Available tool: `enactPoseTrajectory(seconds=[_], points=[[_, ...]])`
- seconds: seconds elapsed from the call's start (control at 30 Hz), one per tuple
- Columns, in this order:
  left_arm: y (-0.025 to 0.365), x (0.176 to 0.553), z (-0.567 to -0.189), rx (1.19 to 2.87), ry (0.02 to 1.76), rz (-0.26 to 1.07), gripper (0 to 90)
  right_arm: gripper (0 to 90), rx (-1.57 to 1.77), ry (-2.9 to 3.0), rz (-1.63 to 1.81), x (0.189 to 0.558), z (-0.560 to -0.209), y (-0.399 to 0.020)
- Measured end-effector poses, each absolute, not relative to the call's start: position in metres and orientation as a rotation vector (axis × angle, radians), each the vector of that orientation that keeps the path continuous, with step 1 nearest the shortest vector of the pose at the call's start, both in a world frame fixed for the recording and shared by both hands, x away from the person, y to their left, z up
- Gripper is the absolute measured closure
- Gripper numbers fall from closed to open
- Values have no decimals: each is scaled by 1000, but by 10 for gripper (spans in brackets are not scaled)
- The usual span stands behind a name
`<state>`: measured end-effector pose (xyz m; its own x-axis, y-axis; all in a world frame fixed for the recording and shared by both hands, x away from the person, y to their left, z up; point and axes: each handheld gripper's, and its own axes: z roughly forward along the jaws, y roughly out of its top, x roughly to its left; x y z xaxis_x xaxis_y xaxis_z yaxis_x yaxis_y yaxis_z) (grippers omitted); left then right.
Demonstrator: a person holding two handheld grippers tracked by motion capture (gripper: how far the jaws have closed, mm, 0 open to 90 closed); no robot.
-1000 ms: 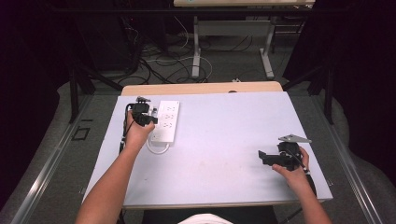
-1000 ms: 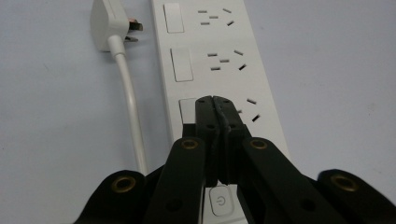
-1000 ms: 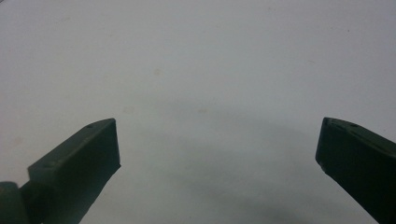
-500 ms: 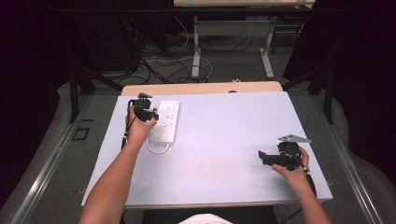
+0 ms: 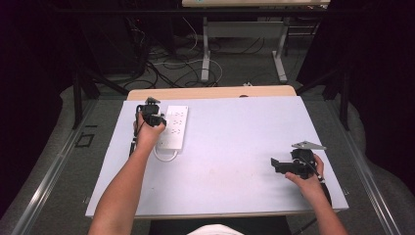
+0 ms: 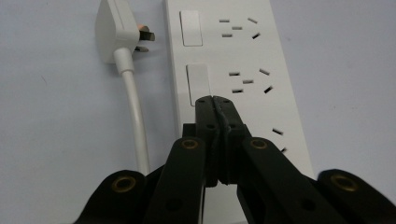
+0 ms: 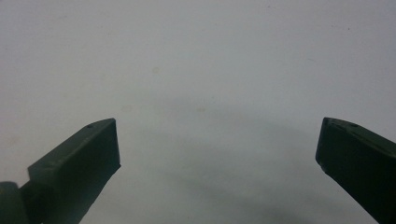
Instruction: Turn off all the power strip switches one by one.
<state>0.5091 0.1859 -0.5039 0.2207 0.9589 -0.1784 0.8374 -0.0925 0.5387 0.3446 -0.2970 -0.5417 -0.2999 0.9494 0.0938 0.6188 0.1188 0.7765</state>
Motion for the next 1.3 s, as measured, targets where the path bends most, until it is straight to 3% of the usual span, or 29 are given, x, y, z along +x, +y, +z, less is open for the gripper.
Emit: enactPoseTrajectory(seconds=[1.3], points=[[181, 516, -518, 1981, 1686, 298, 900, 0, 1510, 1980, 1031, 344, -541, -296]])
